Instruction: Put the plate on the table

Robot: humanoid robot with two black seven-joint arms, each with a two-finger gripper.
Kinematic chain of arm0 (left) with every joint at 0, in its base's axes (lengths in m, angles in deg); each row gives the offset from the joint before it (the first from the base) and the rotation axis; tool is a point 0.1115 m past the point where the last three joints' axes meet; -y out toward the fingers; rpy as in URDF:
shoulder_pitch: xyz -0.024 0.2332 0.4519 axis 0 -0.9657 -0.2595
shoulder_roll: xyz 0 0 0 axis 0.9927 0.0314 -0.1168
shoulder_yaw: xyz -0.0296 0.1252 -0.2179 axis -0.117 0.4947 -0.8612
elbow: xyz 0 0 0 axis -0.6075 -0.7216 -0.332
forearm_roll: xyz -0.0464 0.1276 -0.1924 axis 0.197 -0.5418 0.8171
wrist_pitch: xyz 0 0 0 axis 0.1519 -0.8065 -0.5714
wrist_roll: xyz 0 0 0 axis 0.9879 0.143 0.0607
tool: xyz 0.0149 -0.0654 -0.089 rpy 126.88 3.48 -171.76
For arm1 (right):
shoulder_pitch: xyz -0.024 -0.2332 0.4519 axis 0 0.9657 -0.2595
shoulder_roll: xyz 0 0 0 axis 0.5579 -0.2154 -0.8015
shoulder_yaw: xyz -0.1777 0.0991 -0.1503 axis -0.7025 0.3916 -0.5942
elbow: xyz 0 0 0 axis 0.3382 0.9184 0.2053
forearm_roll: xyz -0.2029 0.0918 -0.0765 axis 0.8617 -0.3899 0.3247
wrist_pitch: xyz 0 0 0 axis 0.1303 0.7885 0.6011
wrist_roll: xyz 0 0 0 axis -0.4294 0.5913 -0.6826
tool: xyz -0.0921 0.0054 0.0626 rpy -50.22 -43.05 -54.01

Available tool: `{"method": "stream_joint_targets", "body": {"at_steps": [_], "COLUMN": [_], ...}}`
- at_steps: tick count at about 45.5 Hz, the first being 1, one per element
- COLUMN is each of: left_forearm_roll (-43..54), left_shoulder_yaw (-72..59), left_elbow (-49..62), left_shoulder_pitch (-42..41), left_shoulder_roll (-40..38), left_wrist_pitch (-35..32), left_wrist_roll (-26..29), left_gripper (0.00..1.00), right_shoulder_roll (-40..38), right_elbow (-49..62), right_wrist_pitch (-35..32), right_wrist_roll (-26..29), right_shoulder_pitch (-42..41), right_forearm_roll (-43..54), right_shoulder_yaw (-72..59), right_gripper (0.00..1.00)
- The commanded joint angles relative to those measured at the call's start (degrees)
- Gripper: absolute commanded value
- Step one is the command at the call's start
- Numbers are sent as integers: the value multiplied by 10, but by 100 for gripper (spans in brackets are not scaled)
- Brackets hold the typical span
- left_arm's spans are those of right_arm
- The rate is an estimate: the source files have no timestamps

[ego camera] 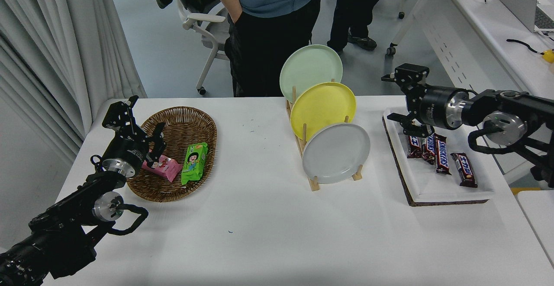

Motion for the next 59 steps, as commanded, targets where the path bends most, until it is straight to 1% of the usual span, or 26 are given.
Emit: {"method": "stream_joint_targets", "body": {"at_steps": [1, 4, 11, 17, 22, 28, 35, 47, 54, 59], "left_forearm_roll": [0, 0, 1, 0, 0, 0, 0, 0, 0, 0], "left_shoulder_yaw": [0, 0, 0, 0, 0, 0, 0, 0, 0, 0], "left_elbow": [0, 0, 0, 0, 0, 0, 0, 0, 0, 0], "left_shoulder_pitch": [0, 0, 0, -1, 0, 0, 0, -1, 0, 0], "left_shoulder_roll": [0, 0, 1, 1, 0, 0, 0, 0, 1, 0], "left_wrist_pitch": [0, 0, 0, 0, 0, 0, 0, 0, 0, 0], "left_wrist_roll": [0, 0, 0, 0, 0, 0, 1, 0, 0, 0], "left_gripper": [100, 100, 100, 100, 100, 100, 100, 100, 100, 100], "right_shoulder_roll": [56, 66, 78, 79, 81, 87, 84, 82, 83, 88], "right_elbow": [-20, -21, -27, -57, -75, -81, -79, -60, -48, -42], "right_wrist_pitch": [111, 121, 143, 164, 160, 156, 163, 169, 172, 183], "right_wrist_roll": [18, 23, 52, 54, 54, 54, 53, 56, 58, 59], "right_shoulder_pitch": [4, 4, 8, 13, 8, -5, -16, -37, -61, -81], "right_forearm_roll": [-81, -90, -92, -102, -124, -120, -117, -147, -152, -189], "right_shoulder_yaw": [1, -3, -8, 0, 0, -4, -6, -11, -55, -101], "right_gripper": [99, 99, 99, 99, 99, 99, 99, 99, 99, 99]}}
